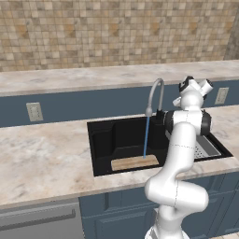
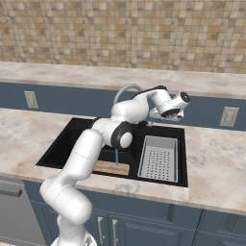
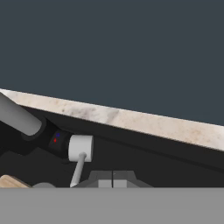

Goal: Turn on the sink faucet with hot water and rinse the cutting board for ten seconds, then turn off the faucet. Push the cutting board to reach the water if necessary.

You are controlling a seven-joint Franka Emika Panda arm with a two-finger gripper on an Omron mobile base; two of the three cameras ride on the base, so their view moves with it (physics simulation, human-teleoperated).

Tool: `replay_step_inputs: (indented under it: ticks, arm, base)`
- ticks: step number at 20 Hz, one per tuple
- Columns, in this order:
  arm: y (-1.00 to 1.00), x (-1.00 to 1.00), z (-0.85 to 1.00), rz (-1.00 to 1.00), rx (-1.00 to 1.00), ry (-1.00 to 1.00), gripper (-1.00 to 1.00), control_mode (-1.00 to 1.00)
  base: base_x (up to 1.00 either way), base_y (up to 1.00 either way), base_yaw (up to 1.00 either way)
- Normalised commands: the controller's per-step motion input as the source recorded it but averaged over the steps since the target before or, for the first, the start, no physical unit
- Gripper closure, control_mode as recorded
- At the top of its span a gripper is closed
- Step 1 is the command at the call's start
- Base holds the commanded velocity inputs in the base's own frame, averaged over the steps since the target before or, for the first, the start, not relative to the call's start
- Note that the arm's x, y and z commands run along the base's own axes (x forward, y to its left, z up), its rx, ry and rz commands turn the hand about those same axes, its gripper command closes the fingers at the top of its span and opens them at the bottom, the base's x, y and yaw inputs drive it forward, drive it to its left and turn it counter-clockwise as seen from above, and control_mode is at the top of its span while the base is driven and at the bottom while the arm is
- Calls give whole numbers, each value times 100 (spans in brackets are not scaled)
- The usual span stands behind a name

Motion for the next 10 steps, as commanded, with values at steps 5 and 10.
replay_step_inputs:
  ticks: [5, 10]
  arm:
    - [0, 1, 0, 0, 0, 0, 100, -100]
    - [0, 0, -24, 0, 0, 0, 100, -100]
  base:
    - [0, 0, 0]
    - [0, 0, 0]
